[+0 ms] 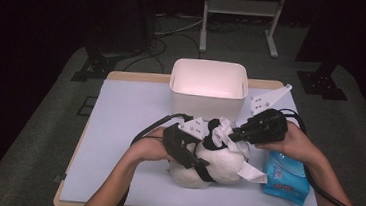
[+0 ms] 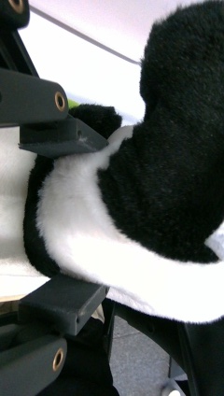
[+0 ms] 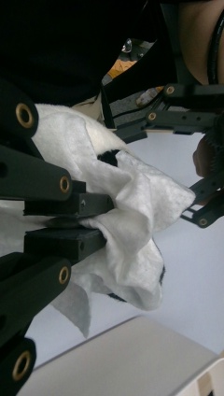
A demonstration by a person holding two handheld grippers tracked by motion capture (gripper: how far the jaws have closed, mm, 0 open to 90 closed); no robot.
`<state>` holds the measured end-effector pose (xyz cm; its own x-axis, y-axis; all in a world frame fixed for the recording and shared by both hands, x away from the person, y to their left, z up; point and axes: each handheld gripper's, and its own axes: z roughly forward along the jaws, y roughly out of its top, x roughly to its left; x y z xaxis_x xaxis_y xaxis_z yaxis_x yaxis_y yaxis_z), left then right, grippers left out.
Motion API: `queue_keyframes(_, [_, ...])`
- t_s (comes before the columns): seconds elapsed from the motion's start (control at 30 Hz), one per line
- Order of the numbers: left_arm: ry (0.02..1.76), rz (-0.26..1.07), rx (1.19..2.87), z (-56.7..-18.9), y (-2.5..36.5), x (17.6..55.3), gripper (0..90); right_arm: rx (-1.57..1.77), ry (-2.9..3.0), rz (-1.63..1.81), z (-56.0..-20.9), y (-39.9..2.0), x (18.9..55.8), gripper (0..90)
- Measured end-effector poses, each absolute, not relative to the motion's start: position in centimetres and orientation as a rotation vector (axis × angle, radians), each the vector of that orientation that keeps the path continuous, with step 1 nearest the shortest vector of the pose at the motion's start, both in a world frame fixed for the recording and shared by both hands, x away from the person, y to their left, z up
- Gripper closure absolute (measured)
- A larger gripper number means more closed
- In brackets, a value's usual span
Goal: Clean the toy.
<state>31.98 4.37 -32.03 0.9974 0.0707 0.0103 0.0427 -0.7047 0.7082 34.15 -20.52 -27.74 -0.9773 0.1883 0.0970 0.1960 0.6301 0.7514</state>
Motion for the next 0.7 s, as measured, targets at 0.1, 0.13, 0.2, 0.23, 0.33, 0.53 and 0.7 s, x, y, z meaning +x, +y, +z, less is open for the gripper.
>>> queue_keyframes(0.1, [0.084, 0.034, 2.340, -32.2, 4.2, 32.1, 32.7, -0.369, -2.798, -1.321, -28.5, -21.4, 34.2, 83.0])
queue_keyframes(0.13, [0.087, 0.028, 2.337, -32.3, 4.2, 32.1, 32.0, -0.372, -2.793, -1.326, -28.7, -21.6, 34.3, 83.0])
queue_keyframes(0.2, [0.083, 0.035, 2.337, -32.2, 4.4, 32.0, 31.1, -0.384, -2.780, -1.328, -29.1, -22.0, 34.2, 83.0])
queue_keyframes(0.23, [0.090, 0.040, 2.347, -32.2, 4.4, 32.0, 30.3, -0.382, -2.779, -1.327, -29.2, -22.2, 34.2, 83.0])
queue_keyframes(0.33, [0.111, 0.054, 2.368, -32.4, 5.0, 32.3, 28.3, -0.402, -2.781, -1.321, -29.5, -22.9, 34.2, 82.9])
queue_keyframes(0.53, [0.179, 0.041, 2.389, -33.5, 6.2, 33.0, 25.4, -0.442, -2.746, -1.339, -30.3, -23.9, 34.2, 82.9])
queue_keyframes(0.7, [0.196, 0.002, 2.376, -34.3, 6.9, 33.5, 22.6, -0.454, -2.737, -1.338, -30.7, -24.2, 34.2, 82.9])
